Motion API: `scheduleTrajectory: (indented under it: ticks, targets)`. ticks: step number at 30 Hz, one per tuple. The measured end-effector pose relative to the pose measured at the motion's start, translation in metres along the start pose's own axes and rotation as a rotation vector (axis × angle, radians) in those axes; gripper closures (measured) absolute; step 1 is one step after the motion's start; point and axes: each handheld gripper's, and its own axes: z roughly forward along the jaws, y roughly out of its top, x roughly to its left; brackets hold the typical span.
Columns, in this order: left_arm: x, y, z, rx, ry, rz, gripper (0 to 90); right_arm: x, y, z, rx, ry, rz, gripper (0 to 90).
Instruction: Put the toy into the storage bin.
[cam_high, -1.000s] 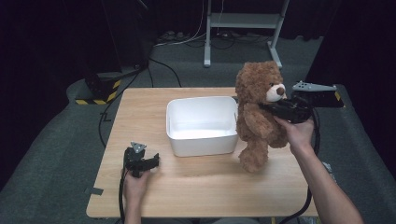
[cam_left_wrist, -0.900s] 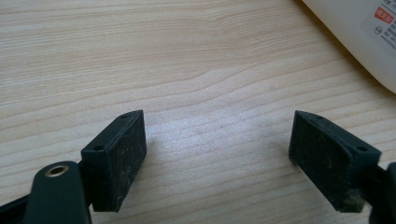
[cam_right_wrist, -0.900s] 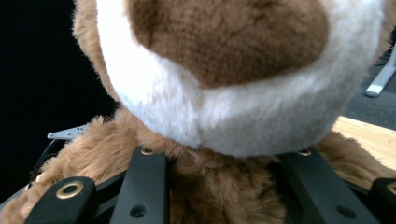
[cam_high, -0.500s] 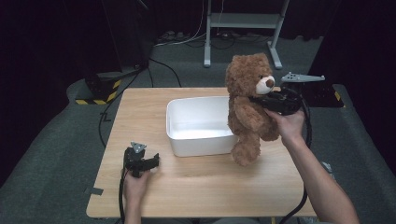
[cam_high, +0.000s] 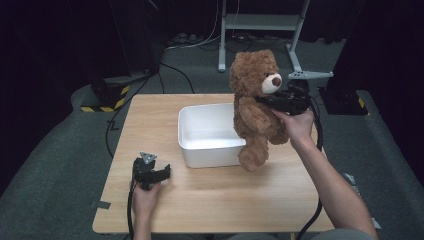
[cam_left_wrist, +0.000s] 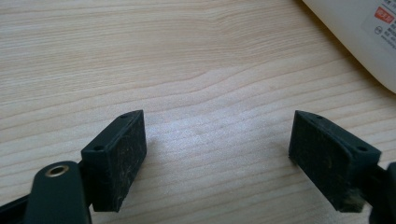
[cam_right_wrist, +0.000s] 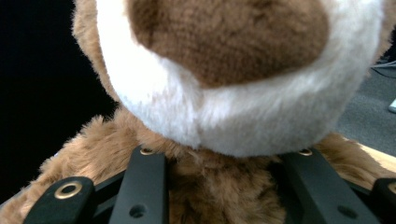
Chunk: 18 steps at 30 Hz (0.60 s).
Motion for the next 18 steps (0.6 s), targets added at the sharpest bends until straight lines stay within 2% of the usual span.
scheduleTrajectory:
  ticks: [4, 12, 18]
  targets:
    - [0.000, 0.000, 0.000, 0.000, 0.000, 0.000, 19.0, 0.000, 0.002, 0.008, 0.001, 0.007, 0.007, 64.8]
    - [0.000, 0.000, 0.000, 0.000, 0.000, -0.001, 19.0, 0.004, 0.010, 0.020, 0.002, 0.020, -0.008, 64.8]
    - [0.000, 0.000, 0.000, -0.005, -0.002, -0.001, 19.0, 0.003, 0.014, 0.028, -0.008, 0.016, -0.003, 64.7]
